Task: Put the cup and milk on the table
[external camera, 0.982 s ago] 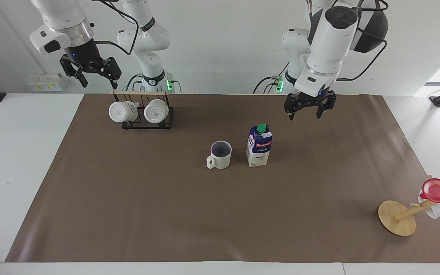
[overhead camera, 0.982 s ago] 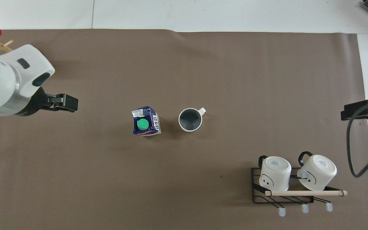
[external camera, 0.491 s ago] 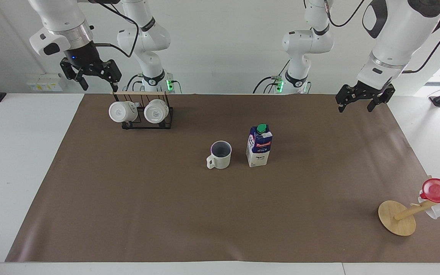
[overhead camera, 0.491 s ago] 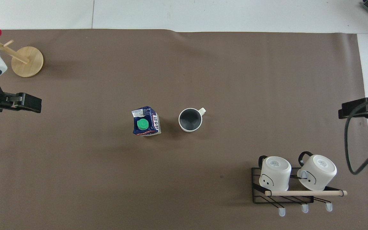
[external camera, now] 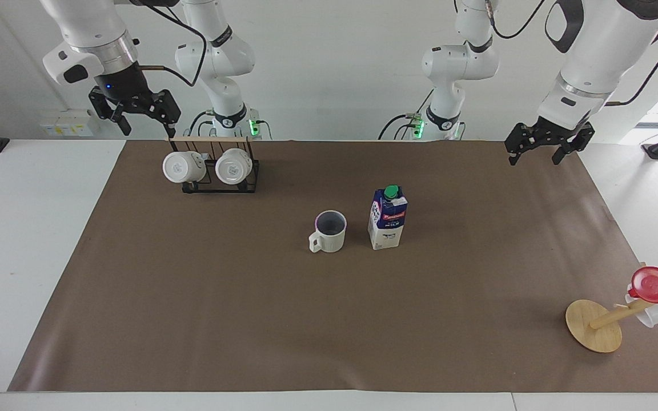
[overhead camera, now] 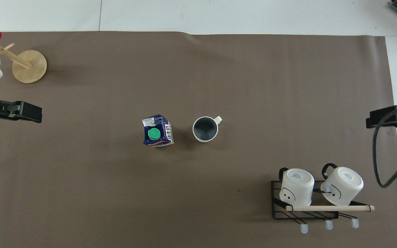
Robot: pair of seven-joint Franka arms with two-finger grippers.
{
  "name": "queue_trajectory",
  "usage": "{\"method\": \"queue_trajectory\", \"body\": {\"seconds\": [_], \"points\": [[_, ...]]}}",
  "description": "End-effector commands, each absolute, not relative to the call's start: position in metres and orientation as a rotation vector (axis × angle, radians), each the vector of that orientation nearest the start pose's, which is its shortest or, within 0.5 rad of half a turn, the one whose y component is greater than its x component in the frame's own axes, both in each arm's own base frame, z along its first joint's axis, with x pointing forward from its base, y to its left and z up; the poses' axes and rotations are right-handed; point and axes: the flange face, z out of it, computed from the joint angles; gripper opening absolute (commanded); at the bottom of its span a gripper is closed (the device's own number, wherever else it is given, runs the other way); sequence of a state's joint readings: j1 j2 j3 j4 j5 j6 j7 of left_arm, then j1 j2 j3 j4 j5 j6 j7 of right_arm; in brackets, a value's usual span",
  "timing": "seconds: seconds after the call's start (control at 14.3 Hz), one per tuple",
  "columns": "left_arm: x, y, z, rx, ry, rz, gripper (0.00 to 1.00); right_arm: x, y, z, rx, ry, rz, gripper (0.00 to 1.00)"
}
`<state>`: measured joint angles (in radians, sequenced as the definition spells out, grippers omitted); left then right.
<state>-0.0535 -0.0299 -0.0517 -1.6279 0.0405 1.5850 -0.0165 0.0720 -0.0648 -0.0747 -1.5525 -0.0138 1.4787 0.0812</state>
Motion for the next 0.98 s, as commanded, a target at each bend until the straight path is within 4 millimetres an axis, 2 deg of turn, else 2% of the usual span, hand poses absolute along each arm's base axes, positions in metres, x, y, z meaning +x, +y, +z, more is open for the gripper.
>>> {"method": "queue_trajectory", "body": {"seconds": [0.0,0.91], "points": [[0.5352,-0.0519,0.6237,-3.111,0.155,0.024,1.0,0.5158,-0.0058,0.6766,-3.125,0.104,-0.049,1.0],[0.5376,-0.0536,0.6302,-3.134,0.156,-0.017,1.0,0.5135,-0.0059,0.6785,-3.125,0.104,-0.047,1.0]]}}
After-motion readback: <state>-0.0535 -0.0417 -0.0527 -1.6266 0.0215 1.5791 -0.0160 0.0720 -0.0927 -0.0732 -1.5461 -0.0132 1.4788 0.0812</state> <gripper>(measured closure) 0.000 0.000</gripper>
